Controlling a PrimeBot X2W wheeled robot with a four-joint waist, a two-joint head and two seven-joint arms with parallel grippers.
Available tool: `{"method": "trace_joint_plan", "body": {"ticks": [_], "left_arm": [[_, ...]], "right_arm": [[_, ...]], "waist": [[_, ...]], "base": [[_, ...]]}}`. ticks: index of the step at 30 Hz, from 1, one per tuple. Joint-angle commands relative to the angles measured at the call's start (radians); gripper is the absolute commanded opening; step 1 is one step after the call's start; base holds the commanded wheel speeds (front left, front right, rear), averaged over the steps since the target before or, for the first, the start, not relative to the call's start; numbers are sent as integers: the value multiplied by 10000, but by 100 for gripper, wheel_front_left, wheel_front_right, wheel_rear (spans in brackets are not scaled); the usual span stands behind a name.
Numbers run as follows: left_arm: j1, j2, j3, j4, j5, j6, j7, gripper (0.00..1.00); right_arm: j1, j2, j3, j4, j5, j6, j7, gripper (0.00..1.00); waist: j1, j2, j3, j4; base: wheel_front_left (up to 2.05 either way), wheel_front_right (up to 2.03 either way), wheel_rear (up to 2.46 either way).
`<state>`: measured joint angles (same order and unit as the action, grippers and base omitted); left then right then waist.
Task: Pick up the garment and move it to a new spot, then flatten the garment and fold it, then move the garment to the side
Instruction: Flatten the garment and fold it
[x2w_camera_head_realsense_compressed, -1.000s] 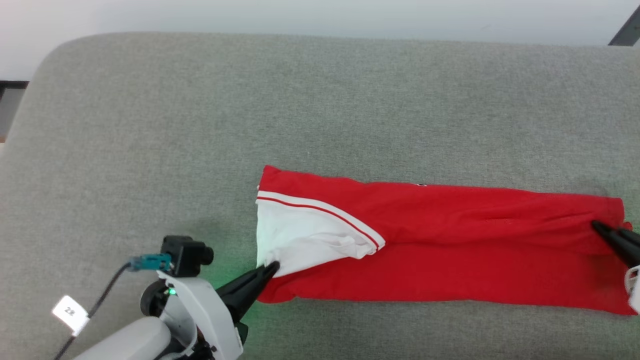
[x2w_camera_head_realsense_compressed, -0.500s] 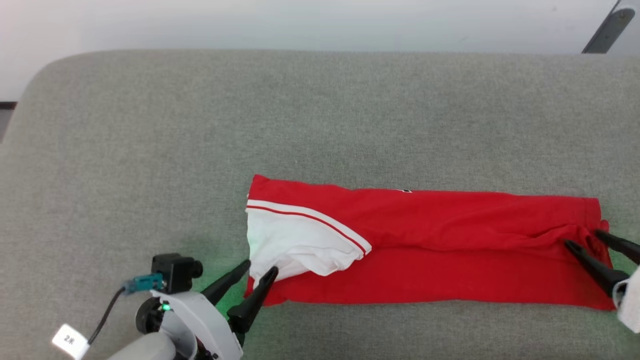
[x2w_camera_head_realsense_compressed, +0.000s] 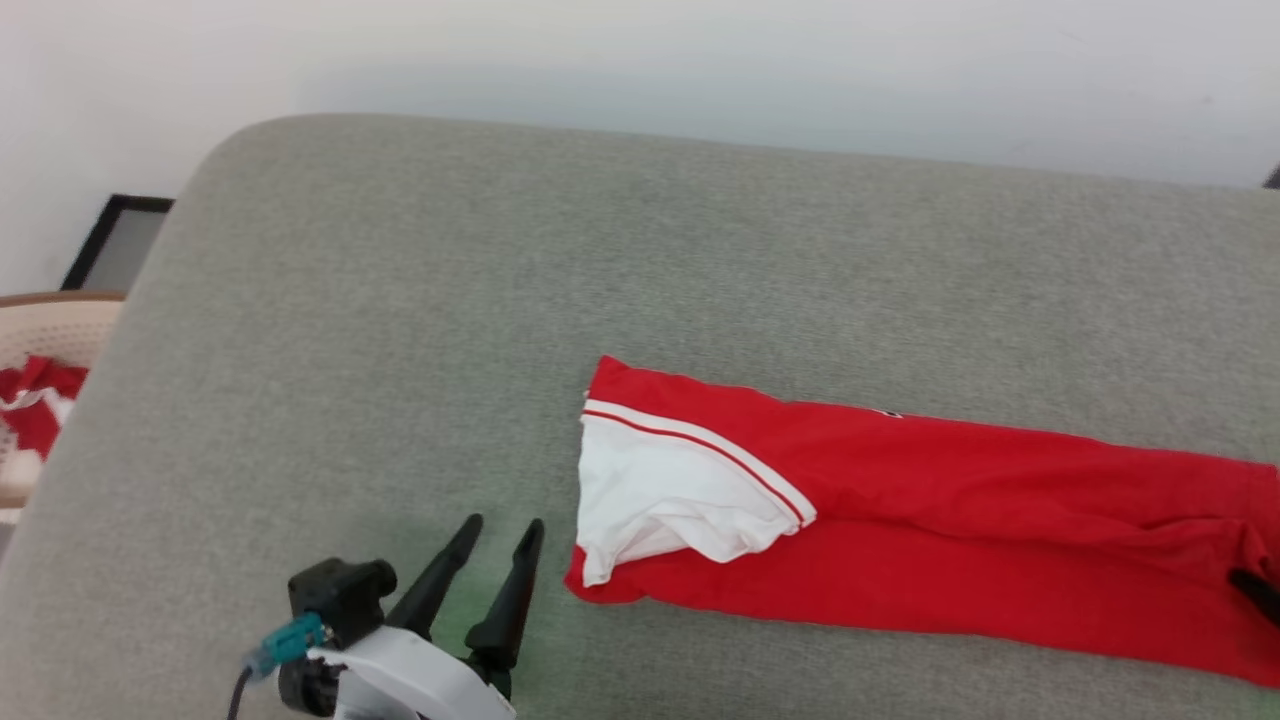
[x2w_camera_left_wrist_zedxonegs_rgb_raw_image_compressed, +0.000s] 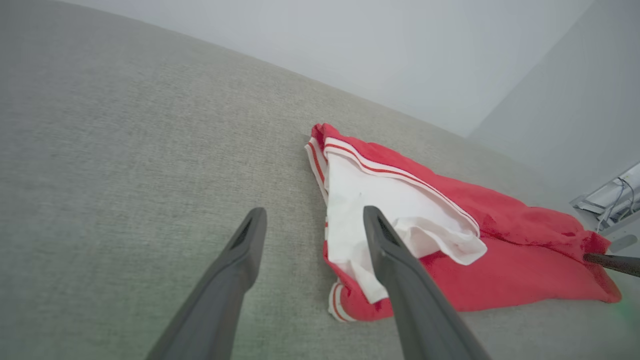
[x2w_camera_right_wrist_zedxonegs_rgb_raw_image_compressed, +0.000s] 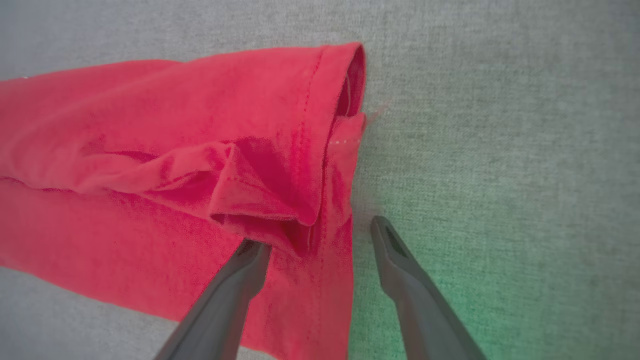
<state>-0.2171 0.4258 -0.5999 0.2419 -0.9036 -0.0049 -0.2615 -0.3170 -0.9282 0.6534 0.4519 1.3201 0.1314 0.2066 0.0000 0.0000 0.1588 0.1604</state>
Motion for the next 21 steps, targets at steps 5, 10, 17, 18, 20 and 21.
{"method": "trace_joint_plan", "body": {"ticks": [5, 10, 17, 18, 20, 21], "left_arm": [[809, -1145, 1889, -64, 2770, -132, -39, 100], [1157, -1914, 3154, -553, 5016, -364, -40, 100], [1125, -2684, 3928, -852, 6900, -797, -41, 100], [1126, -2769, 4044, -868, 7056, -835, -40, 100], [1159, -2916, 4287, -985, 7276, -919, -41, 100], [1201, -2965, 4412, -1042, 7391, -946, -40, 100]], "right_arm": [[-187, 346, -266, 626, 13, -15, 576, 100], [-681, 937, -373, 1371, -312, -15, 1042, 100], [-1189, 1876, -284, 2158, -816, -16, 1483, 30], [-1236, 1937, -353, 2185, -844, -16, 1388, 6], [-1340, 1906, -460, 2178, -961, -15, 1248, 0], [-1369, 1839, -525, 2145, -1038, -15, 1154, 0]], "waist": [[0, 0, -39, 421], [0, 0, 102, 479], [0, 0, 447, 573], [0, 0, 483, 556], [0, 0, 533, 482], [0, 0, 552, 428]], "base": [[0, 0, 0], [0, 0, 0], [0, 0, 0], [0, 0, 0], [0, 0, 0], [0, 0, 0]]}}
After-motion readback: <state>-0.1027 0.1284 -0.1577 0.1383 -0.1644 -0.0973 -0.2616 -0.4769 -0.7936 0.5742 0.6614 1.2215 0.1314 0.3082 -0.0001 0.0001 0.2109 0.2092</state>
